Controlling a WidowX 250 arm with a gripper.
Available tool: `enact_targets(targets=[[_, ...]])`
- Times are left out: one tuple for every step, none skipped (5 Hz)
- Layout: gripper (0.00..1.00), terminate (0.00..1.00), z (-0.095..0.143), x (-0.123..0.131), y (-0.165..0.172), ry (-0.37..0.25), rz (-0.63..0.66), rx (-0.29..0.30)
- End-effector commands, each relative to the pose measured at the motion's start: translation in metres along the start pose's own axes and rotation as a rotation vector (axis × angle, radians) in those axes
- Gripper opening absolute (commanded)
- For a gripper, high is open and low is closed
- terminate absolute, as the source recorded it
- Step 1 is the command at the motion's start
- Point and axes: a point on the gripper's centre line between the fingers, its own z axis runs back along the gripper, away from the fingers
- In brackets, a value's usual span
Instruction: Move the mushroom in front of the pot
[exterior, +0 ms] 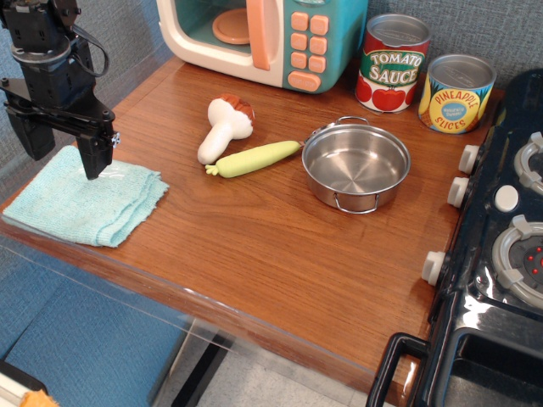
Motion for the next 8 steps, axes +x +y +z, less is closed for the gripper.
enact_targets(targets=[[1.0, 0.0, 0.0, 0.0, 0.0, 0.0, 0.0, 0.0], [1.0, 0.0, -0.007, 0.019, -0.023, 0.001, -0.014, -0.008], [1.0, 0.0, -0.018, 0.05, -0.057, -0.004, -0.011, -0.044], [1.0, 0.0, -0.027, 0.09, -0.078, -0.026, 0.025, -0.062], [1.0, 0.0, -0.02, 0.115, -0.085, -0.073, 0.068, -0.075], [1.0, 0.0, -0.021, 0.118, -0.08, -0.081, 0.089, -0.061], [1.0, 0.0, -0.029, 0.115, -0.075, -0.046, 0.099, -0.076], [1.0, 0.0, -0.014, 0.12, -0.077, -0.082, 0.09, -0.099]])
